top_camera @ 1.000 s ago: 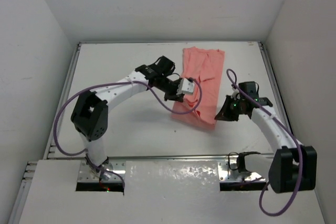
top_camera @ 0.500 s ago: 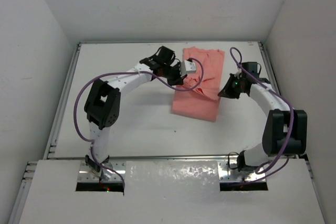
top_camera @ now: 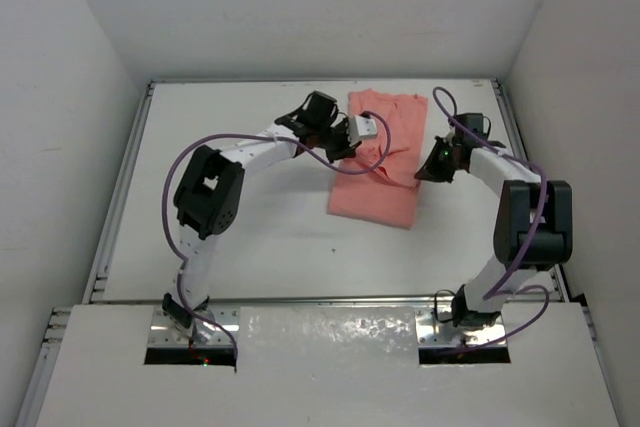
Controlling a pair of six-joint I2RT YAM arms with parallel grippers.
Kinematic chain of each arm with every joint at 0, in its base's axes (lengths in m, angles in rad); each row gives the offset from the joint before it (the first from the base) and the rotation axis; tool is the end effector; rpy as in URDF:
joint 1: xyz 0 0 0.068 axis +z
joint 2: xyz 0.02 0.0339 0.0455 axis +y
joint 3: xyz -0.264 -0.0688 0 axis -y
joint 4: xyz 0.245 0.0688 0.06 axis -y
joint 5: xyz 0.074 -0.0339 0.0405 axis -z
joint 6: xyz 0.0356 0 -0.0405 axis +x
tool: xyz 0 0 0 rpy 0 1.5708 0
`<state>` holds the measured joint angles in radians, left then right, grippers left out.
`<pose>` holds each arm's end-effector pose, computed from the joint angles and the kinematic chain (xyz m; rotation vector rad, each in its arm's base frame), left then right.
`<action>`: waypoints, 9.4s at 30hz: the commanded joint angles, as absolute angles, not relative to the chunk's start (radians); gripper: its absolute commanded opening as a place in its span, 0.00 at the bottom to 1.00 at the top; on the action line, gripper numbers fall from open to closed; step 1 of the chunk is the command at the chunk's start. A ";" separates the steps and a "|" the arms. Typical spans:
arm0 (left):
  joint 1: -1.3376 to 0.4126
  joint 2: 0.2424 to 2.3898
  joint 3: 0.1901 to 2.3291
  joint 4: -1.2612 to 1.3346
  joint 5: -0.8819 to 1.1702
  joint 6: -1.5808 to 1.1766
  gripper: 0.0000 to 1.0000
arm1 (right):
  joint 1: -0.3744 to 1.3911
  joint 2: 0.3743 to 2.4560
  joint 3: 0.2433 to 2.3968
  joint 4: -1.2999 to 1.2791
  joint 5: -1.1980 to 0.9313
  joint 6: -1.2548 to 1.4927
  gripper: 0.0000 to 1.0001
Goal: Fold and stack the t-shirts
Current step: Fold the folded rectangular tshirt in 1/3 of the way, then grab one side of the 2/3 rectangular tshirt with both arms, then fold the long partially folded tshirt into a neat square, then smooth out wrinkles on the folded tshirt
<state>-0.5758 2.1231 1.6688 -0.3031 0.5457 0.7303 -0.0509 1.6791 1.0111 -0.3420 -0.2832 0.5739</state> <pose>0.3933 -0.2773 0.2129 1.5745 1.6140 -0.5501 0.3357 -0.0071 0.1797 0.7023 2.5242 0.5554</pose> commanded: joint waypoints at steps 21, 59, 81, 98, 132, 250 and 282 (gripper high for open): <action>-0.500 2.312 1.853 -0.094 0.342 0.382 0.50 | -0.104 1.798 1.364 -0.394 -0.146 0.324 0.28; -0.449 2.103 1.580 -0.207 0.382 0.227 0.51 | 0.281 1.902 1.153 -0.187 -0.152 0.241 0.00; -0.465 2.048 1.632 -0.437 0.668 0.596 0.49 | 0.258 2.116 1.862 -0.577 0.202 0.063 0.03; -0.696 1.980 1.434 -0.741 0.514 1.669 0.63 | 0.071 1.445 0.787 -0.336 -0.190 0.514 0.62; -0.726 2.013 1.324 -0.477 0.492 1.238 0.00 | 0.077 1.480 0.586 -0.193 -0.256 0.574 0.00; -0.483 1.999 1.502 -0.255 0.517 0.107 0.26 | 0.175 1.706 1.135 -0.272 -0.203 0.534 0.00; -0.377 2.114 1.720 -0.245 0.144 -0.057 0.44 | 0.069 2.051 1.583 -0.494 -0.144 0.393 0.01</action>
